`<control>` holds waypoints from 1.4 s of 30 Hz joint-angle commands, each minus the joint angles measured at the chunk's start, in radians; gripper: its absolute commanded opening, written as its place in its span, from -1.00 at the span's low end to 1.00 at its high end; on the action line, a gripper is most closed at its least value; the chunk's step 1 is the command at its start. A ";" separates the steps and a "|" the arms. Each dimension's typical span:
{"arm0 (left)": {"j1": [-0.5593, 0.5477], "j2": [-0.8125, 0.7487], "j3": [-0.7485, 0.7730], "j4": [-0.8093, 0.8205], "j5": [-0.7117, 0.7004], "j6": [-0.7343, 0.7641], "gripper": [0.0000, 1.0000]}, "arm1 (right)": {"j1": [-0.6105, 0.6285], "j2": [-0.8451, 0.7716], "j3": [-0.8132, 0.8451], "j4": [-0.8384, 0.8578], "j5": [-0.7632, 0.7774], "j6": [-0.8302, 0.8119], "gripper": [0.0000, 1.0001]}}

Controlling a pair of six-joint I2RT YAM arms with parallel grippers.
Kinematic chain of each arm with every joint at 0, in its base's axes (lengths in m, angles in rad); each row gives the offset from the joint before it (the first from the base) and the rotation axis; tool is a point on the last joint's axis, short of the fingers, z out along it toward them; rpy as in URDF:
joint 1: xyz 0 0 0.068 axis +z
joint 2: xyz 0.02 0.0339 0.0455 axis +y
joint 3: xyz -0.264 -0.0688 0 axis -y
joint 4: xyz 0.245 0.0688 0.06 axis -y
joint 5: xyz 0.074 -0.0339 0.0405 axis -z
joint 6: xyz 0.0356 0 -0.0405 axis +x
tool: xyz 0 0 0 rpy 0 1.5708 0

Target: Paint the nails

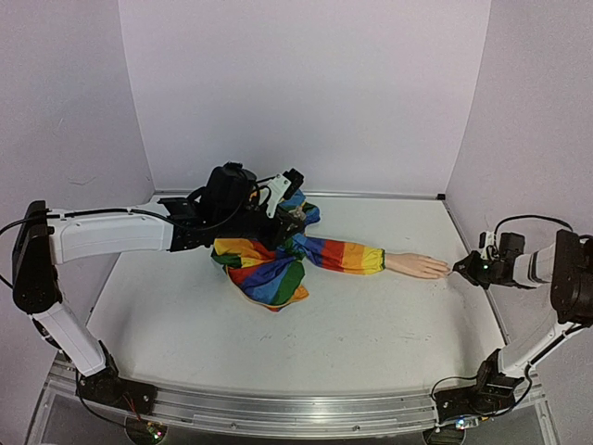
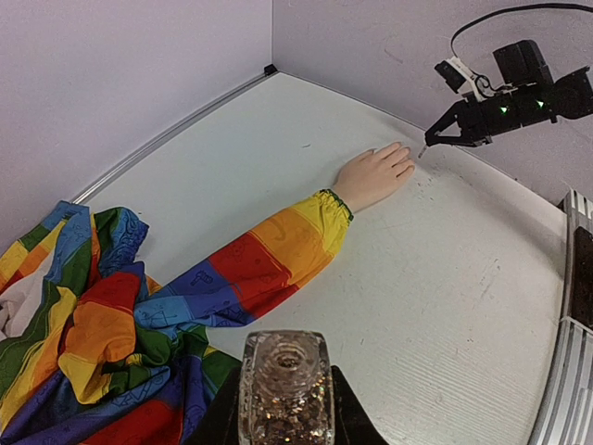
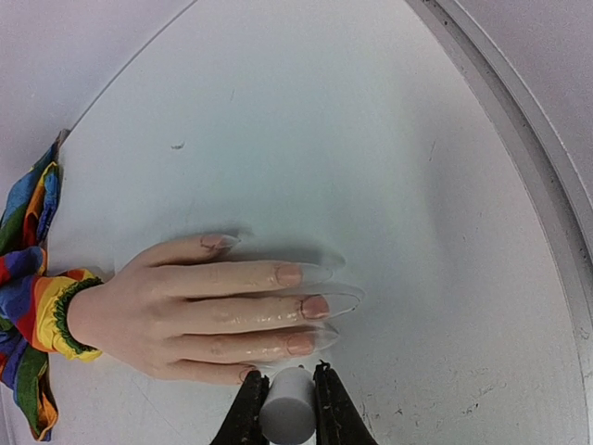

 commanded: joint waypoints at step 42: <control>0.005 0.032 0.096 0.054 0.028 0.001 -1.00 | -0.004 0.058 0.042 0.071 -0.055 0.005 -1.00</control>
